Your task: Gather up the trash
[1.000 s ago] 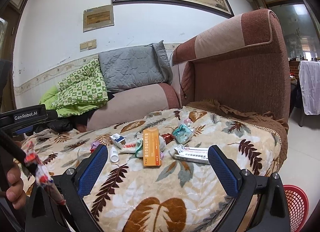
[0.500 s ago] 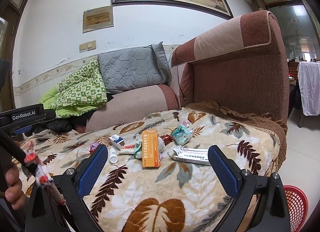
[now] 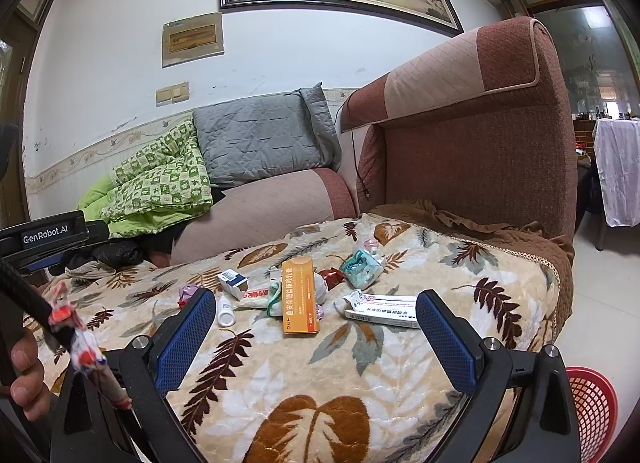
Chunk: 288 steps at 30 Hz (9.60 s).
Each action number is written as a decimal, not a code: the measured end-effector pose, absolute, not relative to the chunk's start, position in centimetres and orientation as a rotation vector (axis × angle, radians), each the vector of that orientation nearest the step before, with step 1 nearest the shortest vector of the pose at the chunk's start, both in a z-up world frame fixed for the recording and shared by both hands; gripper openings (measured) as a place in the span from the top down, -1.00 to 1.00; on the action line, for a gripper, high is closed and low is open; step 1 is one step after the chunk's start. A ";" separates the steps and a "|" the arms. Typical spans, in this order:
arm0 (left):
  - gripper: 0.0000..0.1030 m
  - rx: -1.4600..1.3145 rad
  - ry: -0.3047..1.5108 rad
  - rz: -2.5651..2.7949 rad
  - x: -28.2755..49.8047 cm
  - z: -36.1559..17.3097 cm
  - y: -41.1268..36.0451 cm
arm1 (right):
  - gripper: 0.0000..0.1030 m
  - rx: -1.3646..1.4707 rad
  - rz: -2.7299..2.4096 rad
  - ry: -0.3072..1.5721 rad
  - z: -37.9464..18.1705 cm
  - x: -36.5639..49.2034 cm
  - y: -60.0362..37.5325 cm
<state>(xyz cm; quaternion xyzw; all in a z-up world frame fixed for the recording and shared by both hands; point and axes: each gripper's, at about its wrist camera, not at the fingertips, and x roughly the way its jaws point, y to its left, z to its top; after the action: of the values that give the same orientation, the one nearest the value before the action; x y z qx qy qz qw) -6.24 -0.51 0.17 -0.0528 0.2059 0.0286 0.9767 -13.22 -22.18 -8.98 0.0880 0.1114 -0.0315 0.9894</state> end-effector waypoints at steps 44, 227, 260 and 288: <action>-0.75 -0.140 0.520 0.004 -4.0 -0.9 2.1 | -0.95 0.145 0.050 0.439 -8.0 -4.8 -21.7; -0.44 -0.129 0.522 -0.491 -26.7 8.1 -7.5 | -0.85 0.391 -0.061 0.277 2.7 -32.2 -30.7; -0.45 -0.205 0.747 -0.273 -0.3 1.7 1.1 | -0.85 0.345 0.027 0.556 -4.2 -4.6 -31.1; 0.92 -0.053 1.048 -0.465 16.9 -13.1 -11.4 | -0.44 0.079 0.076 0.870 -17.3 9.6 -33.7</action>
<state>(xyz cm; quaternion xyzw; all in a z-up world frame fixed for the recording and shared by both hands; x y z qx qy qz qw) 16.94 -11.42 -13.07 -0.0249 0.4959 -0.2201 0.8397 9.63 -33.67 -17.26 0.0383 0.4213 0.0367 0.9053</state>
